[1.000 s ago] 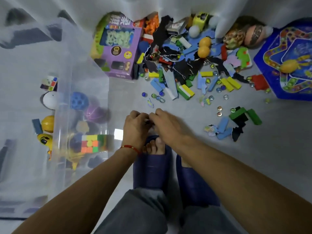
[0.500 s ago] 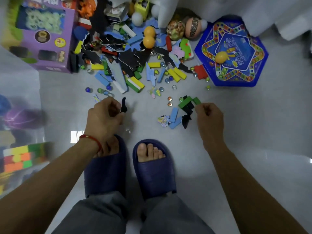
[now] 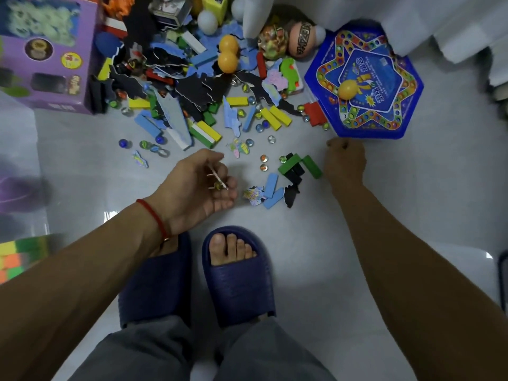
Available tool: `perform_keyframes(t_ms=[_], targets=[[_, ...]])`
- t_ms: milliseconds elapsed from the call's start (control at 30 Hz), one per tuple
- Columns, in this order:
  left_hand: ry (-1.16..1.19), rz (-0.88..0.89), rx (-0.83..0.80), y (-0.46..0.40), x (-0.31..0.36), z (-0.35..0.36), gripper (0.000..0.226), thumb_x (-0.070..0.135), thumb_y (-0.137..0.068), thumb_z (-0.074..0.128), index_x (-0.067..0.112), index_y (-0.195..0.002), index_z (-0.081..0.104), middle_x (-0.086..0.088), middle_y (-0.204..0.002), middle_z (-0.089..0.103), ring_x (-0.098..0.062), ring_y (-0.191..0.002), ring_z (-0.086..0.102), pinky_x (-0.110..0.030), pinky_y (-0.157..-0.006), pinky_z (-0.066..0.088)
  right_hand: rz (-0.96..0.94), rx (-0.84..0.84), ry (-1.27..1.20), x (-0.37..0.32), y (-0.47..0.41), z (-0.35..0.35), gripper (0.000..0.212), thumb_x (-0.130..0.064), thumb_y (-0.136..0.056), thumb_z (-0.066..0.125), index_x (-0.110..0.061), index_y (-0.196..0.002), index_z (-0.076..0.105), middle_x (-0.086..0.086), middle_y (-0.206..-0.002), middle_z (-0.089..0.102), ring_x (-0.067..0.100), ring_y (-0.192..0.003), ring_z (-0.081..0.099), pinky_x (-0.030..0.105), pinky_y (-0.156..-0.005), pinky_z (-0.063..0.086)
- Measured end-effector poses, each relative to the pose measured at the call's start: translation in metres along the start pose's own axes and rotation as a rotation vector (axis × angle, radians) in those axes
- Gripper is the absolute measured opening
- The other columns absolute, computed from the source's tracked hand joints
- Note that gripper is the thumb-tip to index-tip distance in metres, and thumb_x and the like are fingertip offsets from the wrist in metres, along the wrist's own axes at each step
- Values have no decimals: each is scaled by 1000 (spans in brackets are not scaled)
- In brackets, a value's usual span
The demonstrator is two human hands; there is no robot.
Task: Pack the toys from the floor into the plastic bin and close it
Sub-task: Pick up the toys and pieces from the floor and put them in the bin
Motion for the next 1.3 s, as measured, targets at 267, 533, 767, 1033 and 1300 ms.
perform_keyframes(t_ms=[267, 533, 767, 1033, 1300], targets=[[-61, 36, 119, -10, -10, 7, 49, 40, -102, 41, 14, -60, 41, -11, -66, 51, -27, -61, 51, -30, -50, 43, -147, -213, 201, 7, 25, -17, 25, -41, -99, 53, -17, -98, 59, -2, -76, 58, 12, -66, 53, 28, -58, 41], [-26, 41, 75, -8, -9, 11, 43, 43, -98, 40, 12, -74, 58, -10, -78, 60, -26, -74, 60, -35, -69, 52, -146, -232, 276, 18, 33, -13, 24, -39, -102, 49, -15, -96, 51, -1, -80, 56, 10, -67, 51, 24, -58, 41], [-16, 47, 89, -9, -10, 15, 41, 41, -98, 39, 12, -77, 59, -10, -77, 61, -26, -73, 59, -34, -67, 52, 346, -571, -1148, 4, 54, -28, 30, -32, -78, 37, -10, -81, 58, 10, -74, 52, 21, -62, 48, 25, -51, 24], [-4, 48, 95, -9, -11, 12, 39, 41, -98, 40, 13, -79, 60, -10, -77, 61, -26, -71, 59, -35, -69, 50, -124, -203, 300, -14, 42, 0, 41, -59, -93, 56, -17, -95, 55, -7, -77, 55, 7, -68, 52, 25, -63, 39], [-17, 51, 97, -8, -14, 7, 38, 41, -97, 40, 13, -81, 60, -10, -78, 61, -27, -70, 60, -36, -70, 49, -98, -270, 323, -4, 41, 20, 47, -54, -89, 64, -11, -71, 56, -1, -62, 50, 14, -63, 55, 25, -50, 32]])
Point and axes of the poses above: each hand's wrist, its own y-axis away from the middle knuckle, its own z-axis out of the palm, x = y × z, the point moved 2 cm from there along -y, towards the middle knuckle
